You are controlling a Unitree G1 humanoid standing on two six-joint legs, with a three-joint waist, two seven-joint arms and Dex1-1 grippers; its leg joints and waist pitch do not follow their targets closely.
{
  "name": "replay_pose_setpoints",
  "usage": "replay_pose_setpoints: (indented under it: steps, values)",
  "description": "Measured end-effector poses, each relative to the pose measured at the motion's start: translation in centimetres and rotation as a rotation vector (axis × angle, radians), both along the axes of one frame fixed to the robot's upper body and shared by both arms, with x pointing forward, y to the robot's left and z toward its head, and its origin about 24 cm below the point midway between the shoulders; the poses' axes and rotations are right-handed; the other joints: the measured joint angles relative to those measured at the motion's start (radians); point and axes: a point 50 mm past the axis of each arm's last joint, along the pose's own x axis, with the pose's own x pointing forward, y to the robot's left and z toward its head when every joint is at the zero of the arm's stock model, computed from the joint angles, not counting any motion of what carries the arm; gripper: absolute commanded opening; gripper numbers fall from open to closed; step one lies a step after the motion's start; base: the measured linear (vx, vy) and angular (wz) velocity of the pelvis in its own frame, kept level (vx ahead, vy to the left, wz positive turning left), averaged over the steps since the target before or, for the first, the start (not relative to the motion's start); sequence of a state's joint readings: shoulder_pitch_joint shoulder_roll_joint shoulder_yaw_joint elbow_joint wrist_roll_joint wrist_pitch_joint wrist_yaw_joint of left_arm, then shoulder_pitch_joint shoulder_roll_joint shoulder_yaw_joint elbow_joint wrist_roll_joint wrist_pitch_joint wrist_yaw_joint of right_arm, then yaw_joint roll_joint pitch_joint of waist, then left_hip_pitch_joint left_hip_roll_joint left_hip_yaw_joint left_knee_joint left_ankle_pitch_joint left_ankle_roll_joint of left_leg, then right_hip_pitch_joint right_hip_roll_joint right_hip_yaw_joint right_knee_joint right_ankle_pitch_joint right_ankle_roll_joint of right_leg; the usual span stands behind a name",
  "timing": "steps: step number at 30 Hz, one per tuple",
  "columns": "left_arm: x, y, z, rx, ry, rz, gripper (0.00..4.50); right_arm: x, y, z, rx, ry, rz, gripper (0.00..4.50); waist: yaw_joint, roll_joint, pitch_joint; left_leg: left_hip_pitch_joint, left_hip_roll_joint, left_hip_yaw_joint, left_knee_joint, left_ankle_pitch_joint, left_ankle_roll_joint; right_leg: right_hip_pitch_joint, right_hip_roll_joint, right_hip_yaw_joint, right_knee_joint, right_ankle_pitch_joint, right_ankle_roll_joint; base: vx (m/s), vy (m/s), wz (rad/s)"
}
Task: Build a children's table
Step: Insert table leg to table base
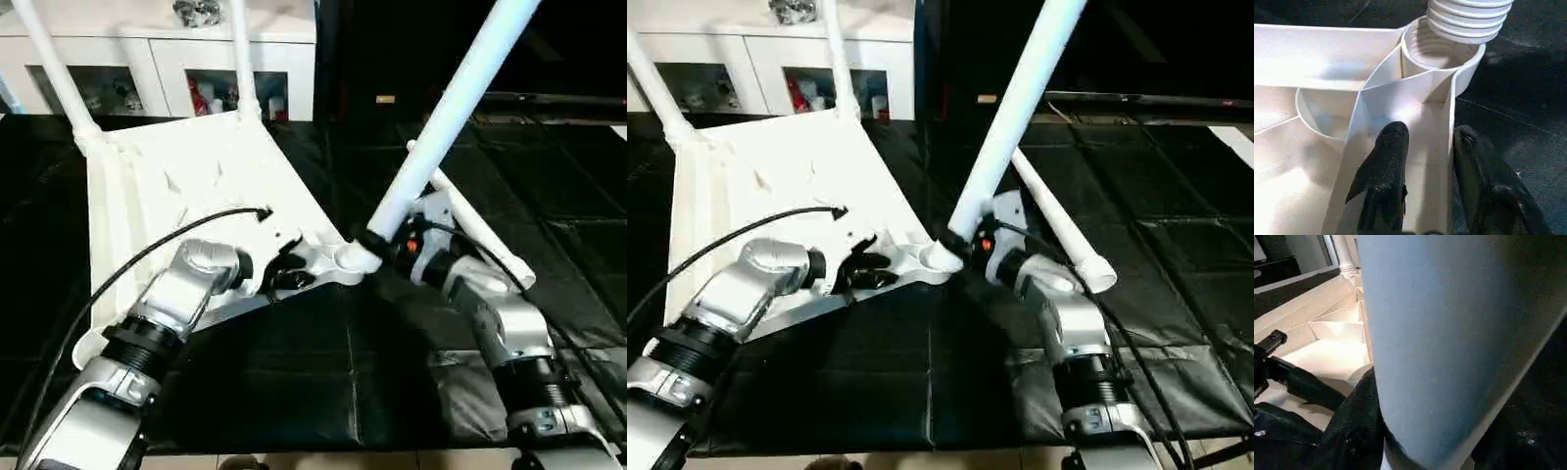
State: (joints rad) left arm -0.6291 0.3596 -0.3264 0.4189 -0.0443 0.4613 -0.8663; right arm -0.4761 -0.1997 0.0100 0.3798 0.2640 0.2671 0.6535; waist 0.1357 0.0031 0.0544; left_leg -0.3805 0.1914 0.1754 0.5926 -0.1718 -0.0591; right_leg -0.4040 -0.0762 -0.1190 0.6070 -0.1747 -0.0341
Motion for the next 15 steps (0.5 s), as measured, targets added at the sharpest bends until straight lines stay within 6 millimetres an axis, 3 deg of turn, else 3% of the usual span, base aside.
replay_pose_setpoints:
  steps: [15]
  values:
    - [-0.20,-0.09,-0.72,0.047,0.018,-0.027,0.53,-0.15,0.48,0.12,-0.012,-0.006,0.029,1.91,0.001,0.000,0.000,0.000,0.000,0.000,0.000,0.000,0.000,0.000,0.000,0.000,0.000,0.000,0.000,0.000,0.000,0.00]
